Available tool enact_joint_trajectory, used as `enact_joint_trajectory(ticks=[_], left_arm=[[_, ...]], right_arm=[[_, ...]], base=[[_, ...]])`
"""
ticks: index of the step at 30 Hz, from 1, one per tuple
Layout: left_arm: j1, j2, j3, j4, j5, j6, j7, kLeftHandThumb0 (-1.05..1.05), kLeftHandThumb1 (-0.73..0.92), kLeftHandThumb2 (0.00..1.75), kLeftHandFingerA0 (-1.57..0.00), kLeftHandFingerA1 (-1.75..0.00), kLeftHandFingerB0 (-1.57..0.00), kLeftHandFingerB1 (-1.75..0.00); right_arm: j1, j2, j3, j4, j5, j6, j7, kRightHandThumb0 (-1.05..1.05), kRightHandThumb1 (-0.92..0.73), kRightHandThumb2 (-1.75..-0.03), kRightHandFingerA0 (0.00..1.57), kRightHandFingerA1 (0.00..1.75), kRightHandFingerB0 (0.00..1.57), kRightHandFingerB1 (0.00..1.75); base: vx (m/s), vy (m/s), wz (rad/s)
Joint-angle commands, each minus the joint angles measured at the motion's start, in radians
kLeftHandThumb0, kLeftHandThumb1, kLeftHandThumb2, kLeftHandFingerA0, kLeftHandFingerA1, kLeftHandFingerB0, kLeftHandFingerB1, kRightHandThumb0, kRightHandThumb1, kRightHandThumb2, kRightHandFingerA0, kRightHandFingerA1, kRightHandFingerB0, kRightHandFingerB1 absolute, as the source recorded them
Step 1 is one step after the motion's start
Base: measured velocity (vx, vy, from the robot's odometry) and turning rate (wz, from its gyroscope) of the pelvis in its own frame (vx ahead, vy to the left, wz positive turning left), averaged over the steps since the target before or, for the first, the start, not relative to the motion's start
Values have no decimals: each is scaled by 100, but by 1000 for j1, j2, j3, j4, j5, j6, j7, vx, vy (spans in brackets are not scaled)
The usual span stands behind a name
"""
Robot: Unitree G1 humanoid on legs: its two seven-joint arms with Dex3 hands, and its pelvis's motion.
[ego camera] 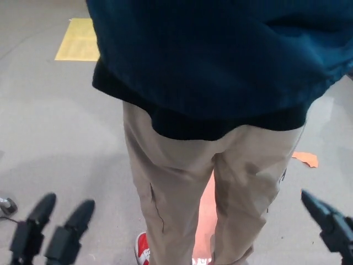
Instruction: A person hands a coat to the robot and the robot grabs it with both hands and holds it while the person wears the coat.
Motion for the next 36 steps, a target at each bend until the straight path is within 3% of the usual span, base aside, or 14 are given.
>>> enact_joint_trajectory(ticks=[1,2,8,9,12,13,18,19,20,22,23,25,26,36], left_arm=[[-134,44,-57,201,66,10,118,-75,69,99,-20,-50,-15,-41],[-145,47,-63,223,63,20,114,-74,69,97,-24,-50,-18,-42],[-205,50,-96,315,40,70,92,-72,83,65,-35,-44,-25,-29],[-221,49,-101,330,43,87,86,-72,82,65,-41,-48,-28,-30],[-315,47,-114,385,38,151,20,-71,65,98,-41,-60,-22,-45],[-352,45,-119,420,31,159,4,-77,68,98,-46,-61,-26,-45],[-531,33,-136,524,6,225,-92,-70,79,64,-54,-55,-34,-31],[-552,30,-147,544,9,237,-100,-71,64,100,-51,-62,-30,-48],[-562,28,-153,553,9,241,-102,-69,78,63,-58,-50,-42,-34],[-583,24,-166,566,6,264,-129,-69,63,99,-51,-58,-37,-49],[-587,26,-171,564,5,271,-149,-68,64,100,-51,-57,-39,-50],[-602,36,-188,592,10,256,-142,-68,79,65,-64,-40,-54,-37],[-610,44,-199,601,13,255,-149,-69,82,66,-63,-39,-55,-37],[-634,72,-212,599,-1,289,-169,-74,85,66,-60,-37,-66,-39]], right_arm=[[-64,-52,24,78,-94,39,-13,-65,-67,-97,1,44,0,28],[-71,-60,29,88,-112,54,-13,-59,-86,-69,14,36,9,19],[-113,-101,52,121,-163,115,-7,-65,-70,-91,9,44,5,28],[-123,-107,56,125,-167,129,1,-58,-84,-68,16,35,9,19],[-193,-134,70,122,-189,214,72,-59,-85,-68,18,33,9,19],[-214,-134,77,124,-195,247,93,-32,-61,-112,0,47,0,48],[-335,-150,79,123,-206,373,177,-32,-62,-112,1,47,0,47],[-346,-160,80,113,-217,407,210,-32,-62,-112,1,47,0,46],[-351,-165,80,109,-216,420,224,-55,-85,-66,20,32,17,29],[-371,-183,86,101,-211,457,279,-54,-86,-66,23,32,19,29],[-379,-188,90,98,-205,472,305,-29,-61,-111,6,49,6,48],[-400,-200,105,98,-204,503,360,-28,-61,-111,9,49,9,48],[-411,-208,115,102,-201,514,378,-50,-85,-67,26,32,28,33],[-528,-247,183,122,-199,617,519,-47,-82,-65,32,33,34,33]], base=[[0,0,0],[0,0,0],[0,0,0],[0,0,0],[0,0,0],[0,0,0],[0,0,0],[0,0,0],[0,0,0],[0,0,0],[0,0,0],[0,0,0],[0,0,0],[0,0,0]])
